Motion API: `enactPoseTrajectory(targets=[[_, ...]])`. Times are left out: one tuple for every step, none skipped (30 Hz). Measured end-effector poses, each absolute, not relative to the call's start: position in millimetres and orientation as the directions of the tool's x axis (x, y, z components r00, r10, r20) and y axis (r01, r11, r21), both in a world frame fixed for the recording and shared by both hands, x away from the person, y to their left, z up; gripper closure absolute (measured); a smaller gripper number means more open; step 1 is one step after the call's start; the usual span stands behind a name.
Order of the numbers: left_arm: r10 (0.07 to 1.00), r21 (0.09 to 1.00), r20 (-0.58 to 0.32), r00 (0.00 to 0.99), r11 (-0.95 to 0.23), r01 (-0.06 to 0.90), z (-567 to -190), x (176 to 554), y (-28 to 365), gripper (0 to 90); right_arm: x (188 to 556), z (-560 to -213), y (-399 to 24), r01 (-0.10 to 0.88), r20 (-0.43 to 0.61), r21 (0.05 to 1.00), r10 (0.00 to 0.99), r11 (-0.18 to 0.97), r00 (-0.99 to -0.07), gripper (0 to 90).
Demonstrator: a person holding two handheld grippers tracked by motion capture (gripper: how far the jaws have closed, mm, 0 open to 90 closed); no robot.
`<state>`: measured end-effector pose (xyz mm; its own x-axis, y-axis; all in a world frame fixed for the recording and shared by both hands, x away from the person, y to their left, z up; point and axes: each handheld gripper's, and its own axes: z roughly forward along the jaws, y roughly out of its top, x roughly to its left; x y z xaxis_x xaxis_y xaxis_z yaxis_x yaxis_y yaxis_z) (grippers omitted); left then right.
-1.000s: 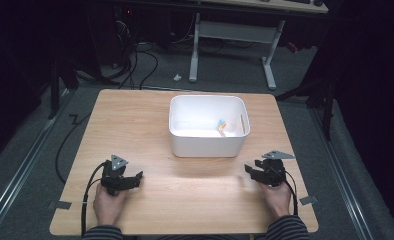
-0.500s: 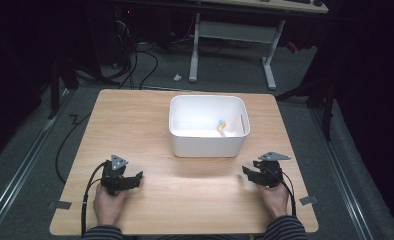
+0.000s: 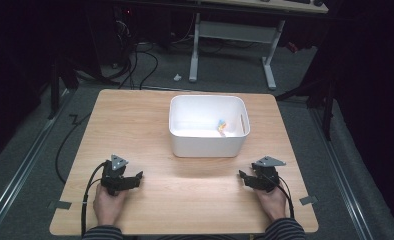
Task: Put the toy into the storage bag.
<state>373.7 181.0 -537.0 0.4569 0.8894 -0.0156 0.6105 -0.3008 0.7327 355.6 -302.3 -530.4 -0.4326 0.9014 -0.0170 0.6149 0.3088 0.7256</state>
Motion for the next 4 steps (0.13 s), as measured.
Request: enactPoseTrajectory(targets=[[0.889, 0.733, -0.016, 0.457, -0.301, 0.610, -537.0, 373.7, 181.0, 18.2, 355.6, -530.4, -302.3, 0.615, -0.017, 0.726, 0.901, 0.309, -0.433, 37.5], [0.890, 0.733, -0.016, 0.457, -0.300, 0.611, -537.0, 373.7, 181.0, 18.2, 355.6, -530.4, -302.3, 0.615, -0.017, 0.725, 0.901, 0.309, -0.433, 37.2], [0.889, 0.732, -0.016, 0.457, -0.301, 0.611, -537.0, 373.7, 181.1, 18.2, 355.6, -530.4, -302.3, 0.615, -0.017, 0.725, 0.901, 0.309, -0.433, 37.2], [0.890, 0.733, -0.016, 0.456, -0.300, 0.611, -537.0, 373.7, 181.0, 18.2, 355.6, -530.4, -302.3, 0.615, -0.017, 0.725, 0.901, 0.310, -0.434, 36.6]])
